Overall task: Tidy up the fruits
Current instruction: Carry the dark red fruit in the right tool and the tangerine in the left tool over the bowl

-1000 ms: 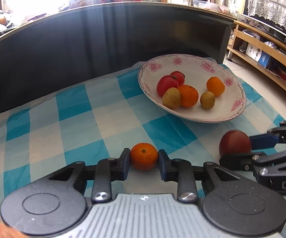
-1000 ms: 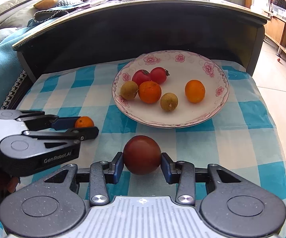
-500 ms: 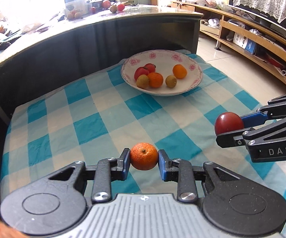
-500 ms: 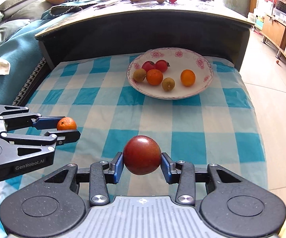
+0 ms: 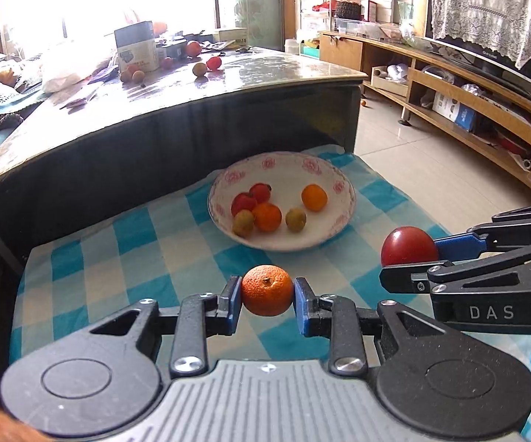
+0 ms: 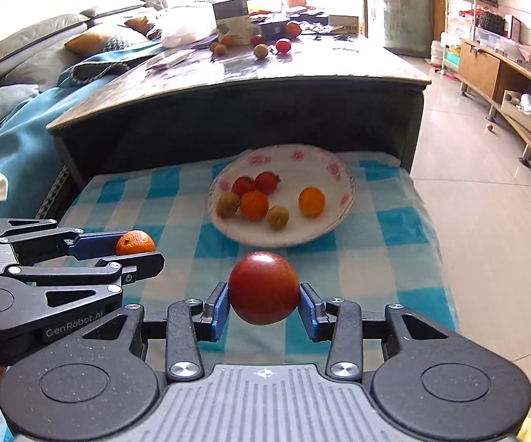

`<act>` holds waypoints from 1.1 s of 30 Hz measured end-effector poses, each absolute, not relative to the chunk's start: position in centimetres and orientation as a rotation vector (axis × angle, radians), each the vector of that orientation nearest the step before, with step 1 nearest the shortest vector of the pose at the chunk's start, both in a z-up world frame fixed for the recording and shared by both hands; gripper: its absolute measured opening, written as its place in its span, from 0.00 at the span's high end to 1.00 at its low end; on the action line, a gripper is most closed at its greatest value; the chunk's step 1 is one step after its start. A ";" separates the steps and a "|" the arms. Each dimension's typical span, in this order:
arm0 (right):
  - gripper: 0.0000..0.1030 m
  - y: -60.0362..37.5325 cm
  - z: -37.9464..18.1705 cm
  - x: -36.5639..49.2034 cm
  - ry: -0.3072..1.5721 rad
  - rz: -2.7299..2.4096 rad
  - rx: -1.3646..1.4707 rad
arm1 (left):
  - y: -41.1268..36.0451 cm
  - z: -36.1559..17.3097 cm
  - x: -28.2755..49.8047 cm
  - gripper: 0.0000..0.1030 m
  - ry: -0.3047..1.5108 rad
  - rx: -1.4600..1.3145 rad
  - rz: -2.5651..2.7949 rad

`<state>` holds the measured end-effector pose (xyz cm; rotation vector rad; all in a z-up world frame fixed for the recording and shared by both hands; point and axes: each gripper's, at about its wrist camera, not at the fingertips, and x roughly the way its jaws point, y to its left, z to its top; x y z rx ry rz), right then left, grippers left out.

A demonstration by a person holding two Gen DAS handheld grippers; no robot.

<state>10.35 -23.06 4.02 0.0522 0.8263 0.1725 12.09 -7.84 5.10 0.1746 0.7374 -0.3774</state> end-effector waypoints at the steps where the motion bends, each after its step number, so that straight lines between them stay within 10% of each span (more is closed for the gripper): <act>1: 0.67 -23.2 4.0 10.9 0.825 0.171 0.058 | -8.1 5.1 12.7 0.63 0.737 0.171 -0.373; 33: 0.63 -24.3 -0.2 23.2 0.841 0.152 0.088 | -11.7 1.4 26.3 0.63 0.728 0.212 -0.359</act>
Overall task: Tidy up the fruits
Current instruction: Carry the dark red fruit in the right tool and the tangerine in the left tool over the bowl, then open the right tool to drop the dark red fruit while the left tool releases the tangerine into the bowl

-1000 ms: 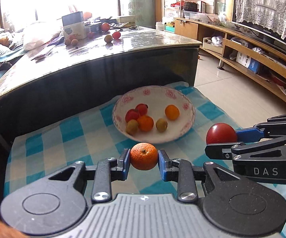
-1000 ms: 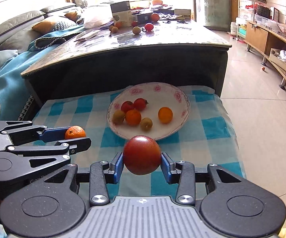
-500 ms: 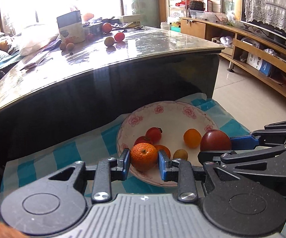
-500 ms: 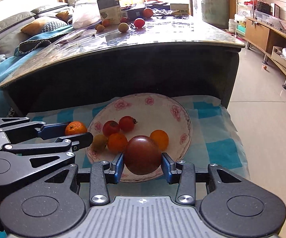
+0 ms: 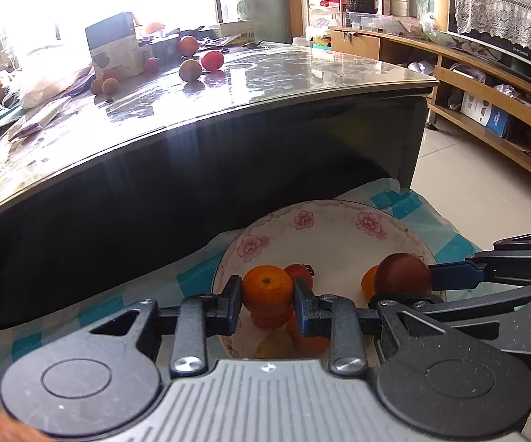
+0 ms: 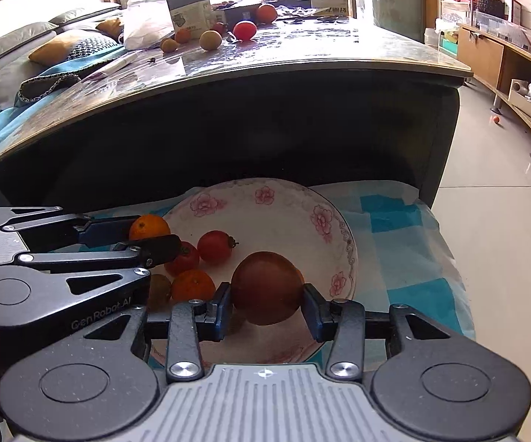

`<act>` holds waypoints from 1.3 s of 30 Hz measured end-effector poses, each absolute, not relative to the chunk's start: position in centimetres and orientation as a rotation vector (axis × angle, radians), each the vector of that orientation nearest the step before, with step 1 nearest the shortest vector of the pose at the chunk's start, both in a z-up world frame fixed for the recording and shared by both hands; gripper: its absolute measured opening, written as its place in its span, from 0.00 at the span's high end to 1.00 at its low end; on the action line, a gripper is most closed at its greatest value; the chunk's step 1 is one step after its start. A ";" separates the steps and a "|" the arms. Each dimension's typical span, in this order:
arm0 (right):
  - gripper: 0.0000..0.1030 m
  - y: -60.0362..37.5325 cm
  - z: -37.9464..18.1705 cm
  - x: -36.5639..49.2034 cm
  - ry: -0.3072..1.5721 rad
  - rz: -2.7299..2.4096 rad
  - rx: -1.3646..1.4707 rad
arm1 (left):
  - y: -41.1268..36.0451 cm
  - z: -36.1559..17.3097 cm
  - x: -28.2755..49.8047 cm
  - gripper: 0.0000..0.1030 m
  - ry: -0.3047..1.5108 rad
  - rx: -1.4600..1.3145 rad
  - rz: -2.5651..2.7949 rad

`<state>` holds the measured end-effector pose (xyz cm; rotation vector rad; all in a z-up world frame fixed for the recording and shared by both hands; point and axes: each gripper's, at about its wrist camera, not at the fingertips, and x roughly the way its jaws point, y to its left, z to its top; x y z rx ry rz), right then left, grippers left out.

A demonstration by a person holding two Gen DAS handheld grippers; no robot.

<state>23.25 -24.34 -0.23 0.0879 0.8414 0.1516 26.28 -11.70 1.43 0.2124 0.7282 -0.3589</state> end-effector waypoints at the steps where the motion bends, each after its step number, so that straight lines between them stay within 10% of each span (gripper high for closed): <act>1: 0.63 -24.3 -0.2 23.3 0.838 0.153 0.085 | -11.7 1.3 26.4 0.63 0.727 0.211 -0.357; 39: 0.53 -25.2 1.9 21.7 0.793 0.133 0.121 | -10.1 3.2 25.5 0.57 0.714 0.138 -0.322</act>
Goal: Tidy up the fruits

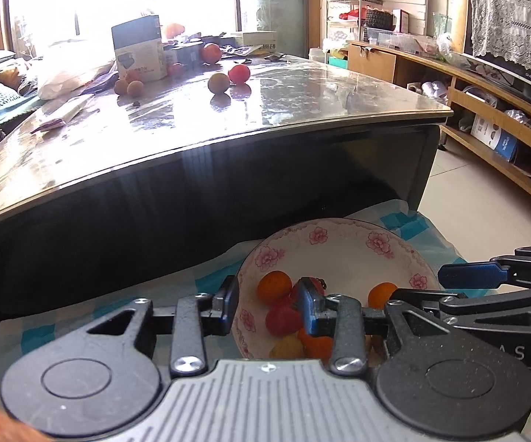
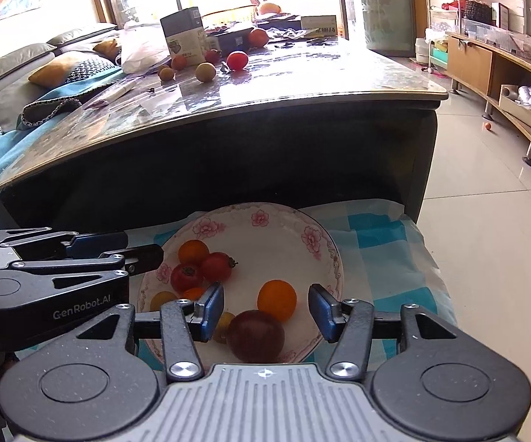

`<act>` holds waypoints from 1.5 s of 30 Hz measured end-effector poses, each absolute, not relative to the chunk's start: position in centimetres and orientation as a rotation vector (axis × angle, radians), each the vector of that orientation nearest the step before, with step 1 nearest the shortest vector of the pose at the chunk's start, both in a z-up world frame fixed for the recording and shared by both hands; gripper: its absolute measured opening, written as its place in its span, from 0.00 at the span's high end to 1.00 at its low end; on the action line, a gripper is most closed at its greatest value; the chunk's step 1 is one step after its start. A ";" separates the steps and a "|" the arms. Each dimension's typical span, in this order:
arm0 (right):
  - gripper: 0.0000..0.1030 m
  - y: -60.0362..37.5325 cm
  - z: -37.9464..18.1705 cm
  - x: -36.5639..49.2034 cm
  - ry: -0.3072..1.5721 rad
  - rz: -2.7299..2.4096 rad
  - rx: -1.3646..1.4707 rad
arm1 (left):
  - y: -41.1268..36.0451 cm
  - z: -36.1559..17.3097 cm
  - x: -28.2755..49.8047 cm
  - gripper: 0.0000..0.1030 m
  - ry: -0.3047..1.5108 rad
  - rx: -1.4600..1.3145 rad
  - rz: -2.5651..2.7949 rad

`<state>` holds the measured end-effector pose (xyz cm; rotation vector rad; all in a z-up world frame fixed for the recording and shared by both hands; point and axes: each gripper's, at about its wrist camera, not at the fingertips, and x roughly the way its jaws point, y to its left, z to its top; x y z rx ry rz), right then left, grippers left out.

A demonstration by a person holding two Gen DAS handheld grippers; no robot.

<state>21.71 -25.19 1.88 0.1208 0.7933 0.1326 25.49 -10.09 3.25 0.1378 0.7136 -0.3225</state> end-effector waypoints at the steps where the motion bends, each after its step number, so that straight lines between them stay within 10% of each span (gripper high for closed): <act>1: 0.53 -25.2 2.0 21.3 0.795 0.130 0.118 | -9.9 3.3 25.0 0.57 0.714 0.134 -0.321; 45: 0.42 -20.3 2.0 3.2 0.828 0.113 0.115 | -2.5 1.8 4.6 0.04 0.742 -0.003 -0.171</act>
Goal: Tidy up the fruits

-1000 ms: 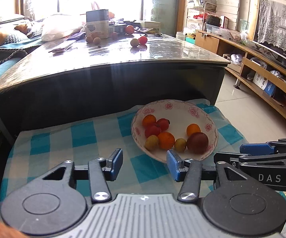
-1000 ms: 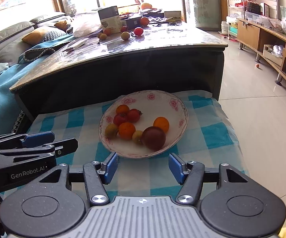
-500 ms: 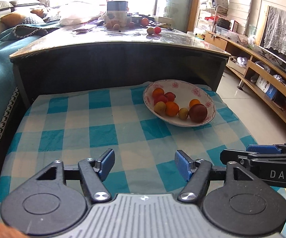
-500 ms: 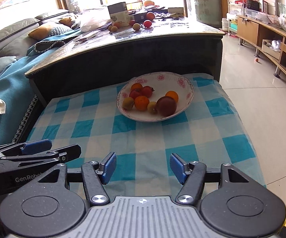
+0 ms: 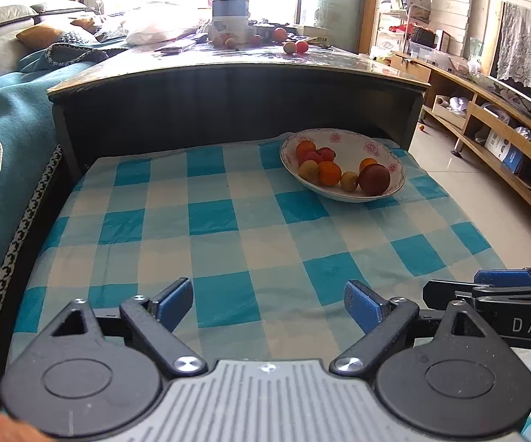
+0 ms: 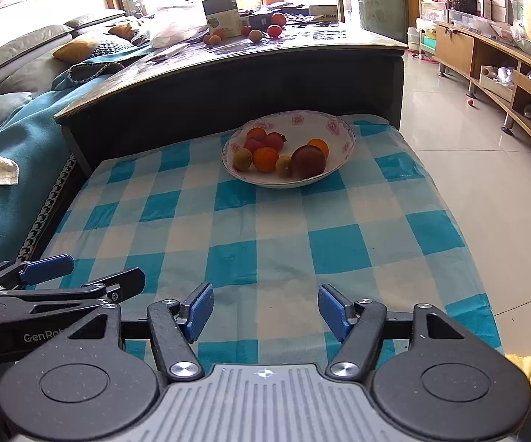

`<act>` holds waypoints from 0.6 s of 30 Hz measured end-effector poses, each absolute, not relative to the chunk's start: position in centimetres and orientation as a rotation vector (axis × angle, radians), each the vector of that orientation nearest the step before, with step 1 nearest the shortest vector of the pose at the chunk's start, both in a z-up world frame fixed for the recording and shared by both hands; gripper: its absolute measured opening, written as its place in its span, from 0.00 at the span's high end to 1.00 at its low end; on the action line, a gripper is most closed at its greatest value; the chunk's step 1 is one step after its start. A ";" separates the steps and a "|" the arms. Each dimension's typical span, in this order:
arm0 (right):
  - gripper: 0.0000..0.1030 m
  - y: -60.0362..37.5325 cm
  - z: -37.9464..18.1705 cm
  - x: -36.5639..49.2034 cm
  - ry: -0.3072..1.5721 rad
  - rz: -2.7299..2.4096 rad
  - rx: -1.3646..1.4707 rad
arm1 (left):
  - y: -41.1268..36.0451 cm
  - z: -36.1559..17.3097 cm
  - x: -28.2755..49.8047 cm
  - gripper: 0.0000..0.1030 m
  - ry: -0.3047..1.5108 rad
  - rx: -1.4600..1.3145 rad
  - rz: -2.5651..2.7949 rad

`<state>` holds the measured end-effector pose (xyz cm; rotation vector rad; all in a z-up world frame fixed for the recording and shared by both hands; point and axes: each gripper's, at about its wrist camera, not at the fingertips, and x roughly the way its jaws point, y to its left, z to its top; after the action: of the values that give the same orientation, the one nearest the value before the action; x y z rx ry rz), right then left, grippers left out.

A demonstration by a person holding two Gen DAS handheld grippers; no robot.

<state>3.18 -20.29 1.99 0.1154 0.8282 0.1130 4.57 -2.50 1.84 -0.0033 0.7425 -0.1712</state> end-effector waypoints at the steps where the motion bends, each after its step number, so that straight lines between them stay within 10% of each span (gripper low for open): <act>1: 0.42 -20.3 2.0 2.9 0.829 0.113 0.115 | -2.5 1.8 4.3 0.02 0.741 -0.001 -0.170; 18: 0.41 -20.5 2.2 -0.2 0.819 0.100 0.118 | -2.5 2.5 0.9 0.00 0.708 0.006 -0.154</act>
<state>-0.16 -20.45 2.16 0.1177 0.8192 0.1003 0.91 -2.55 2.46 0.0058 0.7078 -0.1540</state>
